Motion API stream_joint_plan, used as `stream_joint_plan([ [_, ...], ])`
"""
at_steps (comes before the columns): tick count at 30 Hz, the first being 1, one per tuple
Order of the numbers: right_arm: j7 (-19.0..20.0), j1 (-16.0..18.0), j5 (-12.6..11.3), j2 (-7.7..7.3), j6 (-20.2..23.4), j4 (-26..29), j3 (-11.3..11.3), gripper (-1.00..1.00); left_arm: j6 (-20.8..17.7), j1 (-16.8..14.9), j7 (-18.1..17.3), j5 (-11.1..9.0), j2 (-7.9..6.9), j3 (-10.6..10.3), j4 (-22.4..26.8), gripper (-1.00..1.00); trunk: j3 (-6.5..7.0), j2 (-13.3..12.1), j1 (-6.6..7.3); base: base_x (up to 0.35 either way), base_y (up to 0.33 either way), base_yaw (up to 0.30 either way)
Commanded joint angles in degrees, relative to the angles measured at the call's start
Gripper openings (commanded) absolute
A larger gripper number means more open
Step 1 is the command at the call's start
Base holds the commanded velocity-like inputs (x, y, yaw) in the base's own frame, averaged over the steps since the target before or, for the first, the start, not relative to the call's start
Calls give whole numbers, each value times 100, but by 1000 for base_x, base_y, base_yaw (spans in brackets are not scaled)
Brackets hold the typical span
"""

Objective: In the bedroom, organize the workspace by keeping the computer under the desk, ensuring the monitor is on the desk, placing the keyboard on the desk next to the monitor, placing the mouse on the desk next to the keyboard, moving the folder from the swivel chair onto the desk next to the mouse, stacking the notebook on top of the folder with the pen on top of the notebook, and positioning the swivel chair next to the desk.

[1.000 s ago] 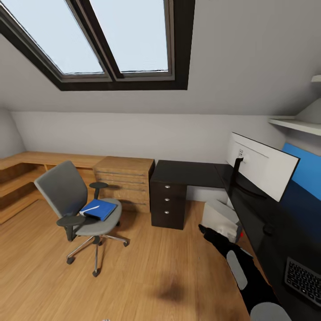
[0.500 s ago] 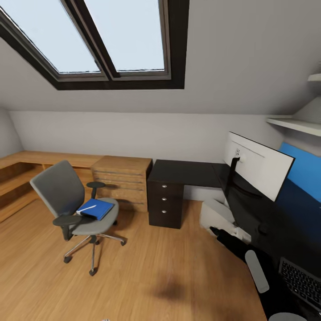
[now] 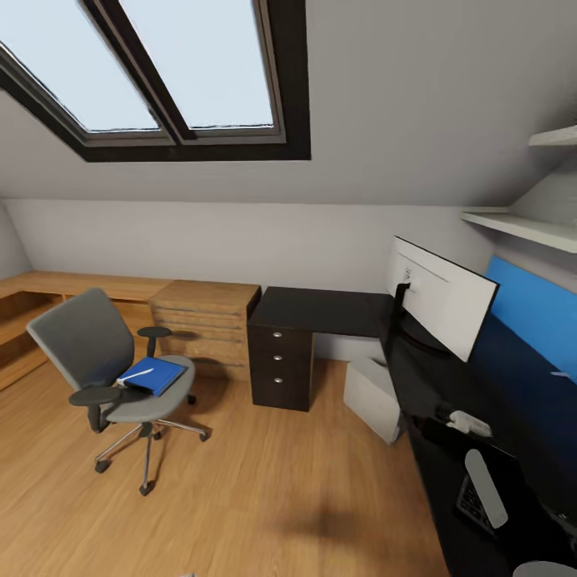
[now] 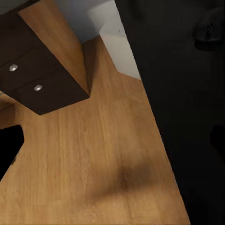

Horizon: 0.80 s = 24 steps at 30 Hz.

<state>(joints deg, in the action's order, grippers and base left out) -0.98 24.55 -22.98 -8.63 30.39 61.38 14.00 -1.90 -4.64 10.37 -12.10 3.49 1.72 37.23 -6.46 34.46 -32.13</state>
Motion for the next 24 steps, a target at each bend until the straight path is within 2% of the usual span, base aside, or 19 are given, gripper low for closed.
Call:
stream_joint_plan([
  [1, -99, 5, 111, -13, 17, 5, 4, 100, 51, -1, 9, -41, 4, 13, 12, 100, -11, 9, -2, 0, -313, 0],
  [5, -195, 6, 364, -25, -77, 5, 5, 100, 208, -1, 9, -44, 3, 13, 12, 100, -11, 9, -2, 0, -313, 0],
  [7, -245, 6, 641, -30, -434, -27, 3, 100, 300, -1, 9, -47, 7, 8, 12, 100, -11, 9, -2, 0, -313, 0],
  [10, -260, 6, 910, -32, -702, -150, 3, 100, 330, -1, 9, -46, 8, 7, 12, 100, -11, 9, -2, 0, -313, 0],
  [11, -264, 9, 1058, -32, -789, -244, 4, 100, 340, -1, 9, -46, 9, 6, 12, 100, -11, 9, -2, 0, -313, 0],
  [12, -268, 33, 1321, -36, -889, -497, 5, 100, 350, -1, 9, -43, 10, 10, 12, 100, -11, 9, -2, 0, -313, 0],
  [15, -271, 75, 1448, -53, -983, -741, 6, 100, 356, -1, 9, -41, 11, 11, 12, 100, -11, 9, -2, 0, -313, 0],
  [17, -278, 166, 1534, -123, -1166, -1044, 7, 100, 362, -1, 9, -39, 11, 12, 12, 100, -11, 9, -2, 0, -312, 0],
  [24, -417, 492, 1576, -275, -1427, -1749, 26, 100, 365, -1, 6, -38, 11, 11, 12, 100, -11, 9, -2, 0, -312, 0],
])
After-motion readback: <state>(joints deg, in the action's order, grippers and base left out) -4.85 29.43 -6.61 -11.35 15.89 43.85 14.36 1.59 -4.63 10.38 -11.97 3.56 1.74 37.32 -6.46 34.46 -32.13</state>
